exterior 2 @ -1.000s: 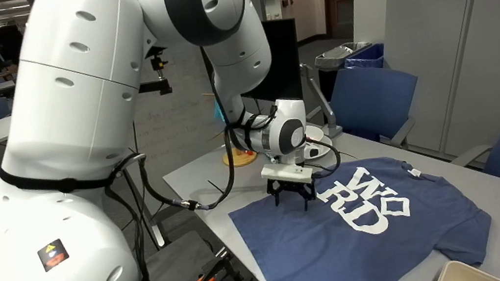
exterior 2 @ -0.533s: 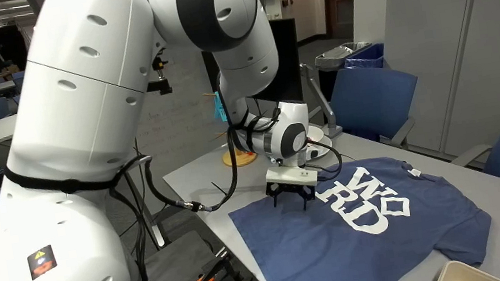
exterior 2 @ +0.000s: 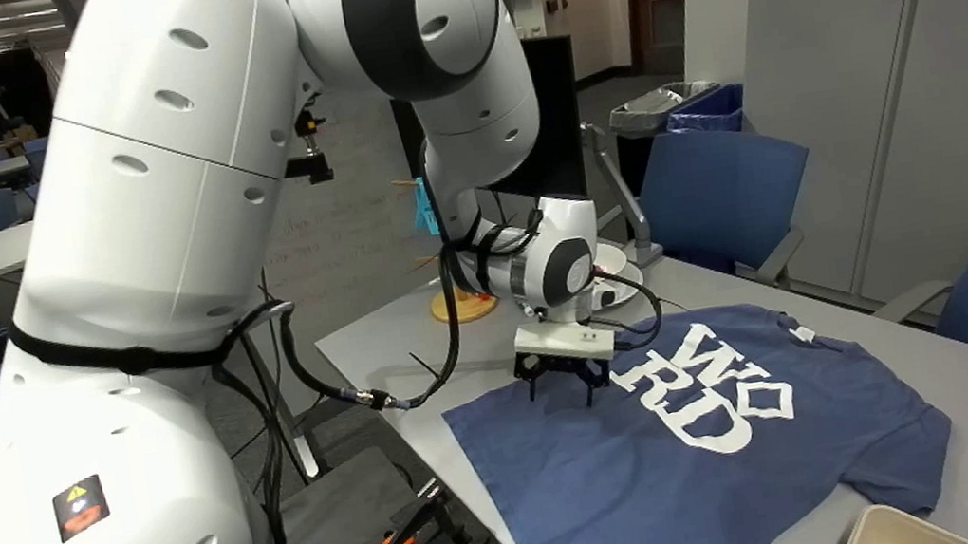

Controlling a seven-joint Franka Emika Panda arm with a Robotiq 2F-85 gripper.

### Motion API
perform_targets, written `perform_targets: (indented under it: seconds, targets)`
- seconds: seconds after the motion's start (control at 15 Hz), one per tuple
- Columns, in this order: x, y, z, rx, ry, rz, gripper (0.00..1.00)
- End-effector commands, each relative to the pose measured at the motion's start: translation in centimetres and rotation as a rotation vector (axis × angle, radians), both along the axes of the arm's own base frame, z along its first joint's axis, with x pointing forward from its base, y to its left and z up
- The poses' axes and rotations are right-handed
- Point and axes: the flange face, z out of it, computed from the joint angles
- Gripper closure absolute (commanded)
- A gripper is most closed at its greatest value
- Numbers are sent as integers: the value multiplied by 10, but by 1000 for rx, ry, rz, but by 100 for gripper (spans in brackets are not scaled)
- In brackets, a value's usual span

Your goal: Fold the T-shit on the table

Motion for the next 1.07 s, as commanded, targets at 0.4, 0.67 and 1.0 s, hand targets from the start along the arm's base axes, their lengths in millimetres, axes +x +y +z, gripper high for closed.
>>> perform_targets:
  seconds: [0.4, 0.67, 1.0]
  targets:
    - [-43, 34, 21, 5, -81, 179, 0]
    - [-83, 58, 13, 17, -91, 262, 0]
    - [-122, 88, 0, 51, -85, 346, 0]
